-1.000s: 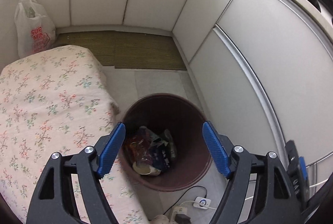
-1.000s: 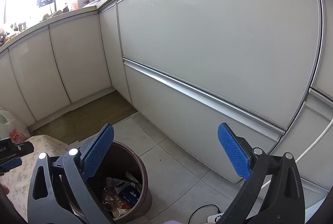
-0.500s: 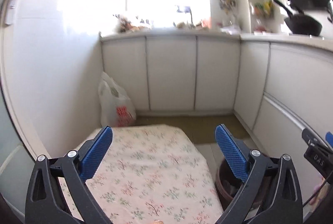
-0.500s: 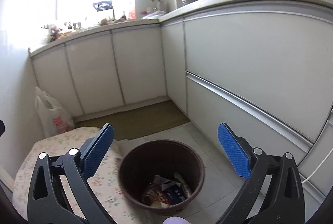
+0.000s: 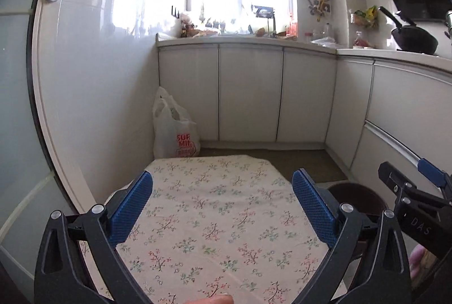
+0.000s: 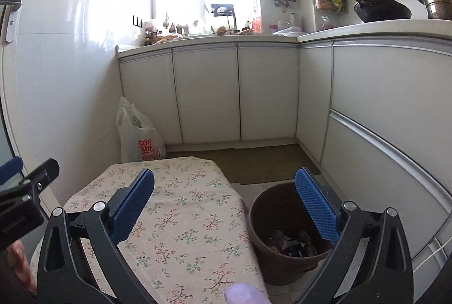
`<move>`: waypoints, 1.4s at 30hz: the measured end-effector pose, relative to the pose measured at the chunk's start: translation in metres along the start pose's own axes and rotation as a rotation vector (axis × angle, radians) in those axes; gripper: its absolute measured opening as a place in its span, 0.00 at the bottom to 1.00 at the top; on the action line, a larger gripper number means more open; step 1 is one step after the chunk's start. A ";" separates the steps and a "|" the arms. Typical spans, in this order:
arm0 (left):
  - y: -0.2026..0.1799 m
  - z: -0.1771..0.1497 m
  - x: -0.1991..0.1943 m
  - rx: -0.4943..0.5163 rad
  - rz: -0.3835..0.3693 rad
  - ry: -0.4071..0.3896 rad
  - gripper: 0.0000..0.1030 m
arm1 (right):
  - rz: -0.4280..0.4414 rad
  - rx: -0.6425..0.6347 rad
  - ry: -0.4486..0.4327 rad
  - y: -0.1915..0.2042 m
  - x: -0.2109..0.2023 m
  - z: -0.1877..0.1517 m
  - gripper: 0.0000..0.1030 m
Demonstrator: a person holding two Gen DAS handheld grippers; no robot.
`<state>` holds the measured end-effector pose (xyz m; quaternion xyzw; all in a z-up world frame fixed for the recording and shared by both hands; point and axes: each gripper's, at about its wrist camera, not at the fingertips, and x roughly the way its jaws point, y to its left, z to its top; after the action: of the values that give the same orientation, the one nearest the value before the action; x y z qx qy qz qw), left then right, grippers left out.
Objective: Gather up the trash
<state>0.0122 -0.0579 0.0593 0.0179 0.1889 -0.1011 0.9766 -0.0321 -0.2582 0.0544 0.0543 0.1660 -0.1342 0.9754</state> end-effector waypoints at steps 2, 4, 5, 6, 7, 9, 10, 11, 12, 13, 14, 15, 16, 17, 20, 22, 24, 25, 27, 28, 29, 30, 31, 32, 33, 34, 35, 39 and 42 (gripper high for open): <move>0.014 -0.010 0.009 -0.036 0.009 0.035 0.93 | -0.006 -0.008 0.006 0.013 0.007 -0.001 0.93; 0.022 -0.017 0.022 -0.043 0.020 0.089 0.93 | -0.014 -0.034 0.006 0.024 0.016 -0.006 0.93; 0.025 -0.020 0.029 -0.048 0.017 0.119 0.93 | -0.020 -0.047 0.004 0.026 0.018 -0.009 0.93; 0.028 -0.022 0.036 -0.060 0.012 0.144 0.93 | -0.029 -0.062 -0.002 0.030 0.020 -0.015 0.93; 0.029 -0.025 0.039 -0.068 0.008 0.158 0.93 | -0.038 -0.074 -0.005 0.033 0.021 -0.020 0.93; 0.032 -0.029 0.045 -0.077 -0.007 0.187 0.93 | -0.055 -0.095 0.007 0.038 0.025 -0.027 0.93; 0.031 -0.030 0.047 -0.077 -0.015 0.199 0.93 | -0.059 -0.105 0.009 0.041 0.027 -0.028 0.93; 0.030 -0.030 0.048 -0.075 -0.021 0.206 0.93 | -0.063 -0.113 0.005 0.042 0.027 -0.030 0.93; 0.029 -0.030 0.048 -0.073 -0.026 0.209 0.93 | -0.068 -0.124 -0.003 0.044 0.026 -0.031 0.93; 0.027 -0.030 0.048 -0.071 -0.028 0.209 0.93 | -0.075 -0.134 -0.012 0.046 0.025 -0.031 0.93; 0.026 -0.029 0.049 -0.070 -0.028 0.208 0.93 | -0.080 -0.139 -0.017 0.047 0.024 -0.032 0.93; 0.027 -0.029 0.048 -0.070 -0.029 0.208 0.93 | -0.083 -0.139 -0.021 0.047 0.022 -0.032 0.93; 0.027 -0.028 0.046 -0.070 -0.032 0.209 0.93 | -0.083 -0.135 -0.023 0.046 0.021 -0.032 0.93; 0.027 -0.029 0.046 -0.072 -0.033 0.209 0.93 | -0.088 -0.129 -0.026 0.045 0.019 -0.032 0.93; 0.022 -0.027 0.040 -0.054 -0.044 0.189 0.93 | -0.102 -0.128 -0.037 0.042 0.014 -0.030 0.93; 0.016 -0.024 0.033 -0.028 -0.040 0.157 0.93 | -0.107 -0.125 -0.046 0.039 0.011 -0.029 0.93; 0.011 -0.022 0.030 -0.016 -0.043 0.141 0.93 | -0.112 -0.114 -0.049 0.034 0.008 -0.027 0.93; 0.010 -0.022 0.030 -0.019 -0.047 0.141 0.93 | -0.117 -0.108 -0.050 0.032 0.007 -0.026 0.93; 0.008 -0.021 0.031 -0.024 -0.054 0.144 0.93 | -0.125 -0.098 -0.052 0.026 0.006 -0.025 0.93; 0.006 -0.021 0.031 -0.024 -0.055 0.143 0.93 | -0.128 -0.095 -0.052 0.023 0.005 -0.024 0.93; 0.004 -0.021 0.031 -0.023 -0.055 0.141 0.93 | -0.130 -0.094 -0.051 0.021 0.006 -0.024 0.93; 0.003 -0.020 0.032 -0.022 -0.056 0.140 0.93 | -0.131 -0.094 -0.049 0.019 0.006 -0.024 0.93; 0.000 -0.020 0.032 -0.021 -0.060 0.140 0.93 | -0.133 -0.096 -0.047 0.018 0.006 -0.025 0.93; -0.001 -0.020 0.033 -0.019 -0.063 0.141 0.93 | -0.136 -0.097 -0.044 0.016 0.007 -0.025 0.93; -0.004 -0.020 0.034 -0.016 -0.068 0.142 0.93 | -0.139 -0.097 -0.041 0.015 0.007 -0.026 0.93; -0.006 -0.020 0.035 -0.013 -0.072 0.144 0.93 | -0.141 -0.096 -0.037 0.014 0.008 -0.026 0.93; -0.009 -0.020 0.035 -0.009 -0.075 0.144 0.93 | -0.145 -0.094 -0.035 0.012 0.008 -0.026 0.93; -0.016 -0.022 0.038 0.009 -0.074 0.147 0.93 | -0.164 -0.091 -0.039 0.006 0.008 -0.027 0.93; -0.020 -0.024 0.043 0.025 -0.063 0.158 0.93 | -0.171 -0.090 -0.030 0.002 0.009 -0.028 0.93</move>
<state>0.0389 -0.0844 0.0213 0.0323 0.2646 -0.1326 0.9546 -0.0319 -0.2547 0.0250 -0.0060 0.1613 -0.2101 0.9643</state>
